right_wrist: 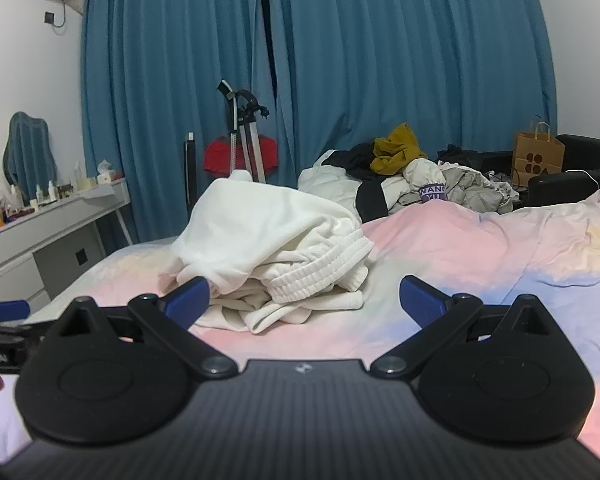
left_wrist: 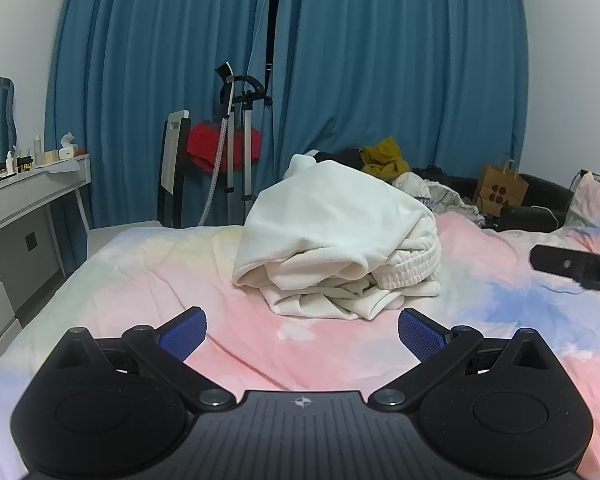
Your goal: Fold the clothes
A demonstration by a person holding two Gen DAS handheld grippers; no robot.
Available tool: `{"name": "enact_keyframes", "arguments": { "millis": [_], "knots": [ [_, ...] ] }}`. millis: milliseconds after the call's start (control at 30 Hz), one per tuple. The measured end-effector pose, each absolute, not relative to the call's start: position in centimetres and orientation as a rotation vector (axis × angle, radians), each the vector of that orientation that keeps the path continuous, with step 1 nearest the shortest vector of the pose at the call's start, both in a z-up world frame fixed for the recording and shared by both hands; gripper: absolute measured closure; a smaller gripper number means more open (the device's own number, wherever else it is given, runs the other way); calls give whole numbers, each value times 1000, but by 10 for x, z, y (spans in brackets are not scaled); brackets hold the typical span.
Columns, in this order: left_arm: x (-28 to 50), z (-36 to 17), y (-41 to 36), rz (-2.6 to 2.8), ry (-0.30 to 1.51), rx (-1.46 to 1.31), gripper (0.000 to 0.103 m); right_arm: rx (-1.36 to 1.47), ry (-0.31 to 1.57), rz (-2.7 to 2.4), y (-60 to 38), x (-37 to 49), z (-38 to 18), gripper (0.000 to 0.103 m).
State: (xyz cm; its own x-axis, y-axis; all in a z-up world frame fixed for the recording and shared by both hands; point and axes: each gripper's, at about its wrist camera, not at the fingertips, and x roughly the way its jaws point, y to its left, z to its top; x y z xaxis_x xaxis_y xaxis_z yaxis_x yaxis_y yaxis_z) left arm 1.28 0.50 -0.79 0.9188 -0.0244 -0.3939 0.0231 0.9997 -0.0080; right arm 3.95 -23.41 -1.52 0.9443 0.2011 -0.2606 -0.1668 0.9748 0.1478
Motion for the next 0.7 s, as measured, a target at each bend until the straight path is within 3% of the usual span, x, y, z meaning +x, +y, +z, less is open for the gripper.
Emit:
{"name": "enact_keyframes", "arguments": {
  "millis": [267, 700],
  "knots": [
    [59, -6, -34, -75, 391, 171, 0, 213, 263, 135, -256, 39, -11, 0],
    [224, -46, -205, -289, 342, 572, 5, 294, 327, -93, -305, 66, -43, 0]
  ]
}}
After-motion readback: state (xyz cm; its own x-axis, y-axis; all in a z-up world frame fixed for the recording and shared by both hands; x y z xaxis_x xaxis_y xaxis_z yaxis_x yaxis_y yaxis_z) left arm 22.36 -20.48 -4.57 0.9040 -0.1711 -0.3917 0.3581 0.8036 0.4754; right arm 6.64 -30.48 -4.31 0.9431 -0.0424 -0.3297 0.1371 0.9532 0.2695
